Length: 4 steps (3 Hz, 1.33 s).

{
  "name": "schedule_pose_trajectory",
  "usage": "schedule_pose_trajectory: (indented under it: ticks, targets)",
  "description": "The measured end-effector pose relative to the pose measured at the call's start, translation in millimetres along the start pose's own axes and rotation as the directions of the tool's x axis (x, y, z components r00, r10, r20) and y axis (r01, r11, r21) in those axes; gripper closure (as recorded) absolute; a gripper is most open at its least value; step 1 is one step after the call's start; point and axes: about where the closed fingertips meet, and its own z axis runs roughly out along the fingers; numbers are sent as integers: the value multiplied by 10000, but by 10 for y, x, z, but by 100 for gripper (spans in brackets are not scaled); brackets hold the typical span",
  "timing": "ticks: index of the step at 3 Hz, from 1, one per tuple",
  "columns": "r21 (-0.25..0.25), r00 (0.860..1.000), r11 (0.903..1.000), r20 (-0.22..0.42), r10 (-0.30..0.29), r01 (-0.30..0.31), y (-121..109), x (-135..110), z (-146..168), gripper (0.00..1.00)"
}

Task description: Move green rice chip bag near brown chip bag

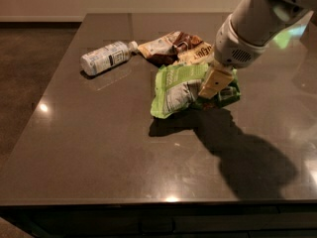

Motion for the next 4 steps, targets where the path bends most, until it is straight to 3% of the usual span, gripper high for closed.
schedule_pose_trajectory:
  ticks: [1,2,4]
  targets:
    - [433,9993,9984,-61,374,-371,-271,168,6,84]
    - [771,9981,9951,3,620,-618,-434,268,25,60]
    - [755,9984,9955,-2,574,-572,-416,247,24,13]
